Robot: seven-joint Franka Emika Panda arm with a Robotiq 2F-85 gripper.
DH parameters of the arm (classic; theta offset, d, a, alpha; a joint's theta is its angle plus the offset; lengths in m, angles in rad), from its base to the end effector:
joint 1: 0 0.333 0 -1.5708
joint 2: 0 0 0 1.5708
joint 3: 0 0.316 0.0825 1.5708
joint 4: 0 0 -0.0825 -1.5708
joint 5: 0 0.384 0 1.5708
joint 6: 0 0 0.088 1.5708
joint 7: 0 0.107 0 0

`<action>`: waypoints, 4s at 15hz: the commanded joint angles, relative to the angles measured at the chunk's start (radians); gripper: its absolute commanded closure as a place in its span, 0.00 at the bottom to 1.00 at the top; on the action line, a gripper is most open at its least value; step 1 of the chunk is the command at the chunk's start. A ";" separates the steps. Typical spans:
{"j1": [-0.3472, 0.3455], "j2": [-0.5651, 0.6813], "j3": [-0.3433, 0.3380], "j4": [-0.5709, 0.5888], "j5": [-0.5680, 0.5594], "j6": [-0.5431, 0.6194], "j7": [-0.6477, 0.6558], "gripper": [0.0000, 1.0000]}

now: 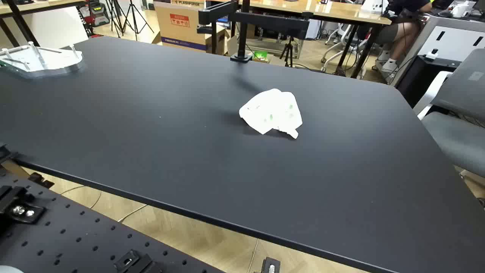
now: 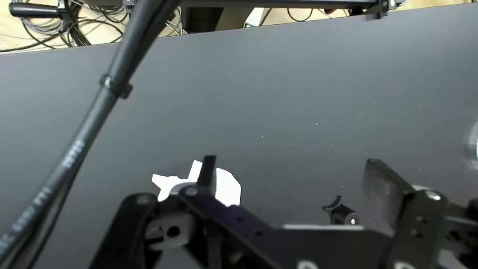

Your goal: Put the cloth on the black rod

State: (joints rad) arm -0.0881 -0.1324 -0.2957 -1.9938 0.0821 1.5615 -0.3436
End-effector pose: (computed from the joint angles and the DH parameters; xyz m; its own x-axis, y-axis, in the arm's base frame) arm 0.4512 -0.1781 0.4957 0.9697 -0.0160 -0.2437 -0.0691 -0.9750 -0.2112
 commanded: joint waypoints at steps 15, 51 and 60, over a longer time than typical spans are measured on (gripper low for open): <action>-0.041 0.061 0.053 0.019 -0.126 0.261 -0.043 0.00; -0.131 0.547 0.162 -0.139 -0.177 1.073 -0.217 0.00; -0.123 0.625 0.192 -0.109 -0.216 1.080 -0.192 0.00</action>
State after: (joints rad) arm -0.2060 0.4692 -0.1126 -2.1394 -0.1032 2.6461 -0.5867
